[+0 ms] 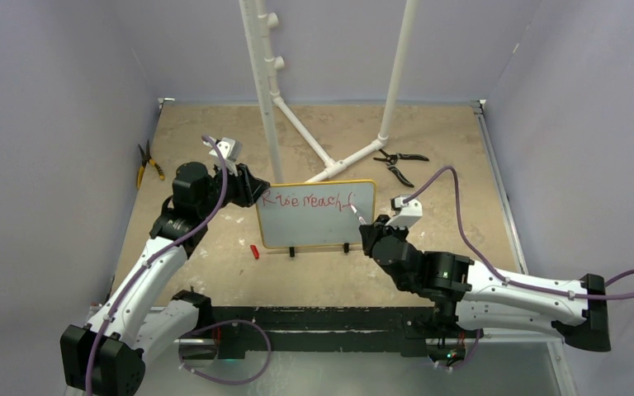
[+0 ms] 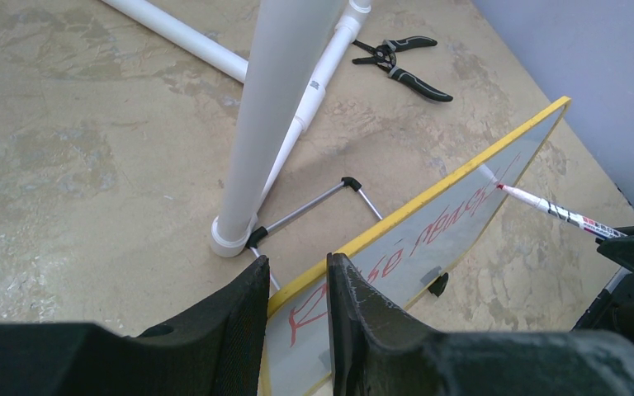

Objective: Write a sentence on the whiteboard

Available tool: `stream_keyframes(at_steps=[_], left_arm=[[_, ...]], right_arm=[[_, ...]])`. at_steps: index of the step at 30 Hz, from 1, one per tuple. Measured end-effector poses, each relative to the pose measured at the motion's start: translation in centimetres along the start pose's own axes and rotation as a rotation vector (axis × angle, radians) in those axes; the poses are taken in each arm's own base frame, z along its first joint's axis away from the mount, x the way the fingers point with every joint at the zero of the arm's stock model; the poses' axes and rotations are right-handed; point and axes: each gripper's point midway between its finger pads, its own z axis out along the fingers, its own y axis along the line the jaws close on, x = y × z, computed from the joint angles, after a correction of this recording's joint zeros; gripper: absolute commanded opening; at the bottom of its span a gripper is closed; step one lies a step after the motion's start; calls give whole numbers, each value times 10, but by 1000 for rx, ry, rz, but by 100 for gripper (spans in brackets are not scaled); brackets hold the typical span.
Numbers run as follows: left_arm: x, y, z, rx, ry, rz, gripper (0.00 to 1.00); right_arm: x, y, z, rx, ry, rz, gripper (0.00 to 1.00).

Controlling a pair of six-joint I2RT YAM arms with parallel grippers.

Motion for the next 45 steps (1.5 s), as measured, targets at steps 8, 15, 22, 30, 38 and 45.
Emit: stream_keyframes(at_steps=[8,15,22,30,38,45], left_arm=[[0,0,0,1,1,0,30],[0,0,0,1,1,0,30],[0,0,0,1,1,0,30],[0,0,0,1,1,0,30],[0,0,0,2,0,0,30],[0,0,0,2,1,0,30]], right_arm=[[-18,1,-7,-28,-43,48,0],[-9,-1,-1,4,-31,4,0],[-7,0,0,0,-25,-4,0],[0,-2,-1,1,3,0,0],[4,-9,-3,25,17,3,0],[-1,-9,-3,30,6,-3,0]])
